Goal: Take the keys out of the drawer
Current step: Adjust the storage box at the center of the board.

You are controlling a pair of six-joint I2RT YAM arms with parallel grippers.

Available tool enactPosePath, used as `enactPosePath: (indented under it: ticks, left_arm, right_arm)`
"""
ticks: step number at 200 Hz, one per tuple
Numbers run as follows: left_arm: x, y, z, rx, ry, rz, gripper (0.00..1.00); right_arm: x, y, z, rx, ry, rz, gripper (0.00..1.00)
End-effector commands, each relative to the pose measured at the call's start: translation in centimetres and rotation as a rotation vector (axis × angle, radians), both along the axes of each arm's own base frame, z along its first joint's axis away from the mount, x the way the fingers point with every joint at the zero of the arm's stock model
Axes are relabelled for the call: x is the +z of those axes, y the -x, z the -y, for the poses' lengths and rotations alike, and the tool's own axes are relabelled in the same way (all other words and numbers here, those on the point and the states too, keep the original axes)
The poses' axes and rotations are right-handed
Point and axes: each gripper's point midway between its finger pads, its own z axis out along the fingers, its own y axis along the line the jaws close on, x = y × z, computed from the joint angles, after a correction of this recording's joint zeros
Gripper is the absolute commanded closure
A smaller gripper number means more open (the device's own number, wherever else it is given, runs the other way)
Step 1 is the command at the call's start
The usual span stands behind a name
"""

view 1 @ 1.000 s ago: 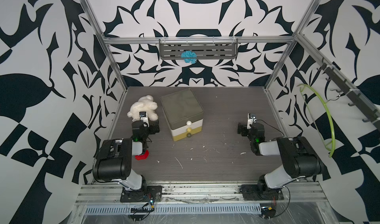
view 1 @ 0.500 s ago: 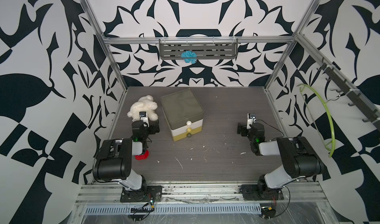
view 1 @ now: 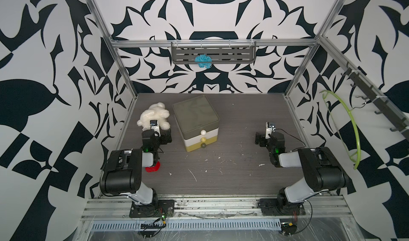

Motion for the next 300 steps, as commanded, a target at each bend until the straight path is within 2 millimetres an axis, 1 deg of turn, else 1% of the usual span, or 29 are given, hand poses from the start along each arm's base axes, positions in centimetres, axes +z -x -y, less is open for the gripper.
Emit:
enactPosePath:
  ticks: [1, 15, 30, 38, 41, 42, 45, 57, 71, 93, 123, 143, 162, 195, 221, 244, 274, 300]
  left_arm:
    - [1.9, 0.0, -0.7, 0.043, -0.012, 0.042, 0.01]
    - [2.8, 0.5, -1.1, 0.061, -0.006, 0.069, 0.01]
    - [3.9, 1.2, -2.1, 0.123, 0.005, 0.062, 0.01]
    - [4.9, 1.7, -2.2, 0.137, 0.015, 0.067, 0.01]
    - [4.8, 1.8, -2.2, 0.138, 0.019, 0.057, 0.01]
    - [5.4, 1.8, -2.2, 0.136, 0.021, 0.073, 0.01]
    - [6.2, 2.0, -2.1, 0.135, 0.025, 0.089, 0.01]
    - [7.8, 2.7, -2.1, 0.144, 0.05, 0.099, 0.01]
    - [9.3, 3.7, -2.9, 0.217, 0.114, 0.097, 0.01]
    - [11.3, 5.5, -3.4, 0.297, 0.22, 0.085, 0.01]
    - [12.6, 7.4, -3.2, 0.335, 0.318, 0.032, 0.01]
    - [13.7, 8.0, -2.0, 0.287, 0.366, -0.012, 0.01]
    - [14.9, 8.3, -1.3, 0.277, 0.422, -0.056, 0.01]
    - [17.7, 8.0, 1.6, 0.135, 0.512, -0.106, 0.01]
    - [19.4, 8.0, 3.1, 0.076, 0.588, -0.133, 0.01]
    - [20.3, 8.1, 3.8, 0.054, 0.637, -0.156, 0.01]
    - [20.3, 8.2, 5.1, 0.025, 0.717, -0.233, 0.01]
    - [20.5, 8.6, 5.9, 0.0, 0.752, -0.281, 0.01]
  right_arm:
    - [2.6, -1.2, -0.2, 0.008, -0.004, 0.044, 0.01]
    - [3.1, -1.3, 0.1, -0.012, -0.002, 0.01, 0.01]
    - [3.9, -1.3, 0.4, -0.039, -0.013, -0.024, 0.01]
    - [4.3, -1.2, 0.6, -0.057, -0.029, -0.046, 0.01]
    - [4.4, -1.1, 0.6, -0.064, -0.039, -0.053, 0.01]
    - [4.5, -1.1, 0.6, -0.065, -0.04, -0.055, 0.01]
    - [4.7, -1.1, 0.6, -0.07, -0.051, -0.059, 0.01]
    - [5.4, -0.8, 0.5, -0.091, -0.093, -0.076, 0.01]
    - [6.0, -0.5, 0.4, -0.115, -0.139, -0.114, 0.01]
    - [7.3, -0.4, -0.5, -0.101, -0.209, -0.178, 0.01]
    - [9.6, -0.1, -2.1, -0.061, -0.31, -0.211, 0.01]
    - [11.4, 0.3, -3.2, -0.022, -0.37, -0.22, 0.02]
    - [13.0, 0.8, -4.1, 0.007, -0.414, -0.239, 0.03]
    - [16.0, 1.4, -6.0, 0.078, -0.507, -0.264, 0.04]
    - [18.1, 1.4, -7.4, 0.116, -0.598, -0.272, 0.04]
    - [19.7, 1.3, -8.9, 0.162, -0.66, -0.3, 0.07]
    - [21.7, 0.8, -11.3, 0.233, -0.732, -0.333, 0.08]
    - [22.9, 0.3, -13.6, 0.298, -0.796, -0.37, 0.08]
